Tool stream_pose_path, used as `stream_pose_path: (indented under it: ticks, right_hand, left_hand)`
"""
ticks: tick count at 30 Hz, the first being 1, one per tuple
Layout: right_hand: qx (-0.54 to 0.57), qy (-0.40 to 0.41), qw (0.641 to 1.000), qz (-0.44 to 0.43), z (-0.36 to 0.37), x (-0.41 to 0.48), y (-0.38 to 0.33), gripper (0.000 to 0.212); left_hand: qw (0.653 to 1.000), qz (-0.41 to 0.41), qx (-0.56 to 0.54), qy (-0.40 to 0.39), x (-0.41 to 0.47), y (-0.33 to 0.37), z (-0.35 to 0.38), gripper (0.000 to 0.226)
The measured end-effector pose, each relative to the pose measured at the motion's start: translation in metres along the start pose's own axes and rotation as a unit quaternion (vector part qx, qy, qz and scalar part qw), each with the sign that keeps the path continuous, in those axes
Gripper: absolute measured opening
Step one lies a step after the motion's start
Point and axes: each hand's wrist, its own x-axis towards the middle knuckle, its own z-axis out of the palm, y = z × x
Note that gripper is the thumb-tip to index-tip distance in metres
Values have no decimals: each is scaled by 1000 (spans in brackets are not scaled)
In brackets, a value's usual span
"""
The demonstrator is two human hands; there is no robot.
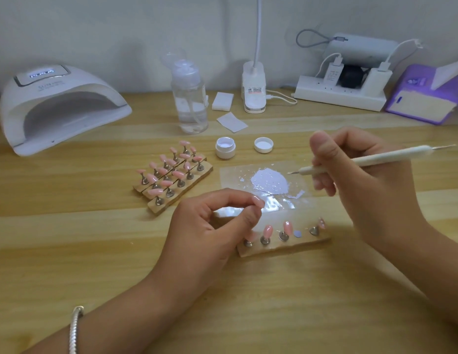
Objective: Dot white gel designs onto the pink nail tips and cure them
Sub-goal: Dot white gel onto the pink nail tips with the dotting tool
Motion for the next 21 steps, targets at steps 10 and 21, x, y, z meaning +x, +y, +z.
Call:
stream_pose_path:
  ticks: [10,21]
  right_hand:
    - [83,-53,995,-12,21,-22,-19,31]
    - [79,-53,995,-12,29,-29,-20,32]
  left_hand:
    - [985,137,104,-6,-2,7,5,10]
    - [979,162,123,-17,-2,9,8,6]
